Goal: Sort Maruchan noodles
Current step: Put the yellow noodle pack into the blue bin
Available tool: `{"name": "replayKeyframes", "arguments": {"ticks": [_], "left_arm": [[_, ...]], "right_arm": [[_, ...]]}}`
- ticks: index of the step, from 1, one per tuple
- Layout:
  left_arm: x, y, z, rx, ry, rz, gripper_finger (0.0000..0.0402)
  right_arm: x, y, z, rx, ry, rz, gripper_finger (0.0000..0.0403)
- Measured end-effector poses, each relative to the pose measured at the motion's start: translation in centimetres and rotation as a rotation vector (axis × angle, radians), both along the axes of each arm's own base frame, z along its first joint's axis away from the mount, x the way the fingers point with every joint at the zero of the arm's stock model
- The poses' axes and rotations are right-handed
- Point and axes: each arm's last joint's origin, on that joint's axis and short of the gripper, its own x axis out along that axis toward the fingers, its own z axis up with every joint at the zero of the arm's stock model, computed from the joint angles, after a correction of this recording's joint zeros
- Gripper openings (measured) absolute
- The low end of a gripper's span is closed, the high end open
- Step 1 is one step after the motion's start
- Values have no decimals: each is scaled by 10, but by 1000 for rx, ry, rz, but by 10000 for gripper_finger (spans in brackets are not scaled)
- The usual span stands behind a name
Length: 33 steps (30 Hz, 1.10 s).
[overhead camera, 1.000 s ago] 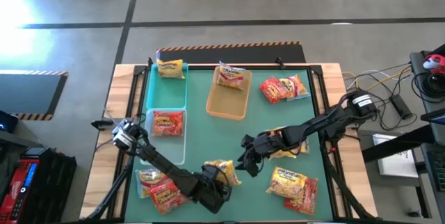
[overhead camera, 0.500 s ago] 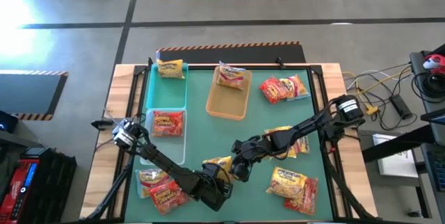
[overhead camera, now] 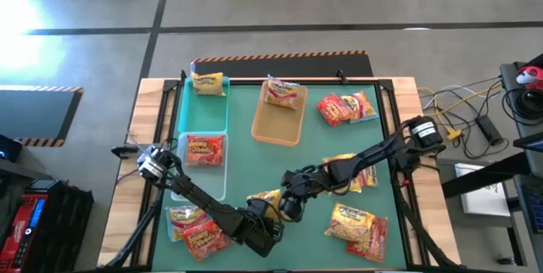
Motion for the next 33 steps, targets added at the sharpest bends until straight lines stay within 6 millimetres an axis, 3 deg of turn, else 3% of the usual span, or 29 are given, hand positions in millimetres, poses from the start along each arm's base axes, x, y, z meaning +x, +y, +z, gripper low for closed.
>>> {"name": "replayKeyframes", "arguments": {"ticks": [19, 28, 33], "left_arm": [[0, 0, 0, 7, -5, 6, 95], [0, -1, 2, -1, -16, 4, 95], [2, -11, 22, 5, -41, -90, 95]], "right_arm": [[8, 7, -17, -2, -34, 19, 225], [8, 7, -17, 2, -33, 21, 150], [8, 8, -15, 10, -41, 29, 107]]}}
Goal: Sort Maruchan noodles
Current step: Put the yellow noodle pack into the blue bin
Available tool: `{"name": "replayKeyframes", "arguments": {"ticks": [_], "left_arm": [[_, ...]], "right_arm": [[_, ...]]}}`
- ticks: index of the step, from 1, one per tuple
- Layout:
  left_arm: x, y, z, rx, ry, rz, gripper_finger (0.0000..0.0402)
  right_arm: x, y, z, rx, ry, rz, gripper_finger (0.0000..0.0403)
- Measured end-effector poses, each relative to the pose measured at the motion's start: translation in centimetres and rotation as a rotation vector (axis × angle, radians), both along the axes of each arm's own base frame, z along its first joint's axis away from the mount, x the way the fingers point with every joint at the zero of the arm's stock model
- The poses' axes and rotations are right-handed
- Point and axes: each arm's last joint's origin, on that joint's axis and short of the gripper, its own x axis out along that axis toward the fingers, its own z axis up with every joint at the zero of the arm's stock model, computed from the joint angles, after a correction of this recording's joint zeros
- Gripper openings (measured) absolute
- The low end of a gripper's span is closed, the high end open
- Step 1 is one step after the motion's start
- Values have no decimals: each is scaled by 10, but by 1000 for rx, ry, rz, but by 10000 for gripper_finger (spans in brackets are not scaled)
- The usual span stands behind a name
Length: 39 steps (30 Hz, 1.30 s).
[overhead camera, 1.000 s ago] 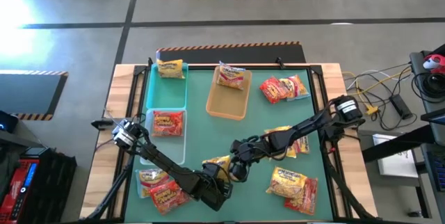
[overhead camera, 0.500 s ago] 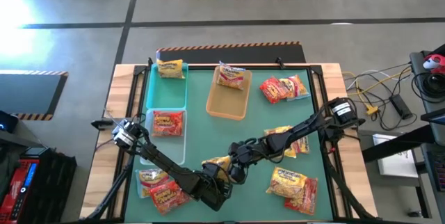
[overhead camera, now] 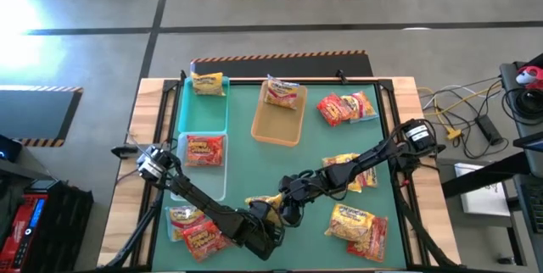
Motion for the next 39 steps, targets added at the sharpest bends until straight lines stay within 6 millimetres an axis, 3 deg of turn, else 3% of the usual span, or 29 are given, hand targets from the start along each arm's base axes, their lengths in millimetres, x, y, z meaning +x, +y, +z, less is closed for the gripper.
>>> {"name": "replayKeyframes", "arguments": {"ticks": [8, 17, 31, 39], "left_arm": [[-6, -11, 44, 79, 65, -67, 113], [-13, -5, 84, 246, 147, -114, 161], [-12, -4, 93, 412, 185, -373, 183], [-2, 4, 93, 349, 185, -428, 183]], "right_arm": [[-1, 0, -1, -13, 1, 45, 111], [-1, 1, -1, -73, -28, 171, 107], [-6, 2, 6, -188, -96, 356, 106], [-9, 1, 16, -245, -144, 406, 106]]}}
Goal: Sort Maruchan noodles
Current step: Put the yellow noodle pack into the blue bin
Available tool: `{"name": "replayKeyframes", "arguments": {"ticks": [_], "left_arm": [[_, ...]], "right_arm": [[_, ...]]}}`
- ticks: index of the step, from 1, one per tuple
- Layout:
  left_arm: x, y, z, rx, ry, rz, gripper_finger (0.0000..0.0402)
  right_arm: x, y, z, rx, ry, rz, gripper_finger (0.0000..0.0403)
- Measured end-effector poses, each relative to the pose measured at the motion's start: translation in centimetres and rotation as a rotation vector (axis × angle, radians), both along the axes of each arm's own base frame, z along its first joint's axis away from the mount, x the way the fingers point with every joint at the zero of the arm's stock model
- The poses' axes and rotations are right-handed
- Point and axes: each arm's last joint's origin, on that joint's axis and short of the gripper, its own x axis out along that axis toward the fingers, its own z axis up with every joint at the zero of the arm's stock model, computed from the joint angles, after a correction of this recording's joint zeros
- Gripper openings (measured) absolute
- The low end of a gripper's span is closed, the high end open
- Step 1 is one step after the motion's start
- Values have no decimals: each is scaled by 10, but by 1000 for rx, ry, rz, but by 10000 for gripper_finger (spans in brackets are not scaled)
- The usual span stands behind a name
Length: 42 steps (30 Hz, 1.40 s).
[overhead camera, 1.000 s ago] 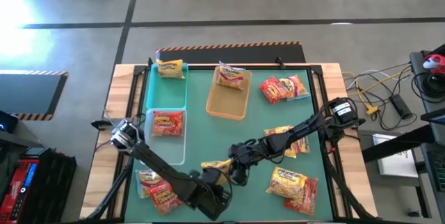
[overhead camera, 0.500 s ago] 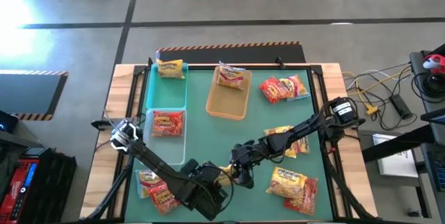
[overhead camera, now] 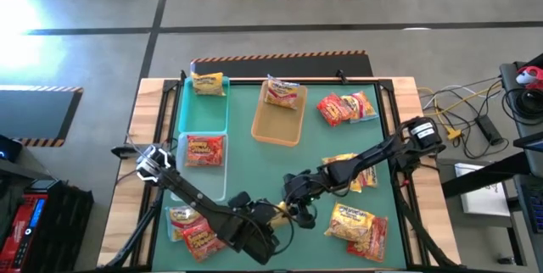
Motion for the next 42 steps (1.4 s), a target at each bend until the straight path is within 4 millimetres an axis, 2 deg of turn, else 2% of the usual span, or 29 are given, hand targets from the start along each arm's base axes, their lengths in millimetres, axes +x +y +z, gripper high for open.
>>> {"name": "replayKeyframes", "arguments": {"ticks": [11, 21, 25, 28, 35, 42], "left_arm": [[2, 4, 8, 18, -6, -30, 183], [4, 9, 11, 151, -67, -9, 194], [0, 15, 12, 154, -76, 117, 200], [0, 15, 14, 159, -88, 132, 183], [-3, 9, 21, 175, -85, 40, 119], [-7, 5, 38, 142, -112, 9, 112]], "right_arm": [[-6, -1, 1, -33, 41, 41, 106], [-8, -1, 5, -19, 38, 71, 106], [-10, -1, 12, -8, 27, 65, 106], [-11, -2, 19, -2, 8, 65, 106], [-16, -4, 34, 6, -24, 66, 108], [-21, -6, 39, -20, -12, 75, 108]]}}
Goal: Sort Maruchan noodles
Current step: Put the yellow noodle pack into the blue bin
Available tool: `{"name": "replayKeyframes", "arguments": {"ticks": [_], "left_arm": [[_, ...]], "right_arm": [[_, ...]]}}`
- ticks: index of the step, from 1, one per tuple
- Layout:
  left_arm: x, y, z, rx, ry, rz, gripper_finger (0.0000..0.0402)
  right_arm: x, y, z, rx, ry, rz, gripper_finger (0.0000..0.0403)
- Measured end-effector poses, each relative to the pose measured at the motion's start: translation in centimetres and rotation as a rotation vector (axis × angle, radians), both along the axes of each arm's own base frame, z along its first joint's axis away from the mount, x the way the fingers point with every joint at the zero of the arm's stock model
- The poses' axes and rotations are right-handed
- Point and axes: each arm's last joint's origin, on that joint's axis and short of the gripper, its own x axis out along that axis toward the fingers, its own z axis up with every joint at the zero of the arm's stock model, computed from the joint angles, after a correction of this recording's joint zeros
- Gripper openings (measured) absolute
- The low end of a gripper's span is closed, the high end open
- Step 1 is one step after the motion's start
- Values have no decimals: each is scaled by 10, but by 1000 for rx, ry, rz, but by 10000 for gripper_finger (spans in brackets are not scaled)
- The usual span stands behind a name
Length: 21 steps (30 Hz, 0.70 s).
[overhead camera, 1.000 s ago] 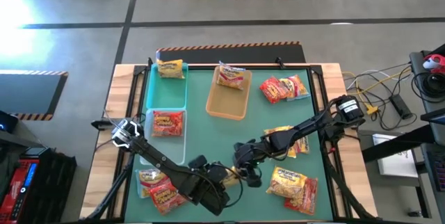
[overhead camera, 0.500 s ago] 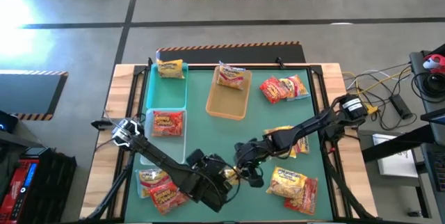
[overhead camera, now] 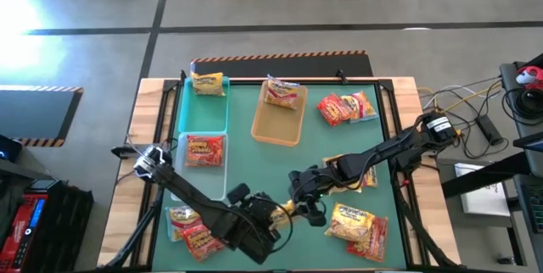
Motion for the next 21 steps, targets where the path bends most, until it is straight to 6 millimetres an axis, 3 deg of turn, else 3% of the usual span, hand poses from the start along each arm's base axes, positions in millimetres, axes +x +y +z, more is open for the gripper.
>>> {"name": "replayKeyframes", "arguments": {"ticks": [4, 9, 13, 16, 21], "left_arm": [[-4, -7, 5, -36, 41, -78, 112], [-23, -33, 3, -100, 93, -170, 112], [-22, -52, 3, -21, -160, -87, 112], [-15, -53, -3, 101, -219, -88, 112], [-20, -51, -8, 95, -187, -42, 112]], "right_arm": [[0, 0, -1, -12, 1, 7, 108], [-1, 0, -1, -14, 4, 8, 108], [-2, -1, -2, -19, 20, 7, 109], [-2, -1, -2, -21, 17, 9, 109], [-2, -1, -2, -27, 12, 15, 109]]}}
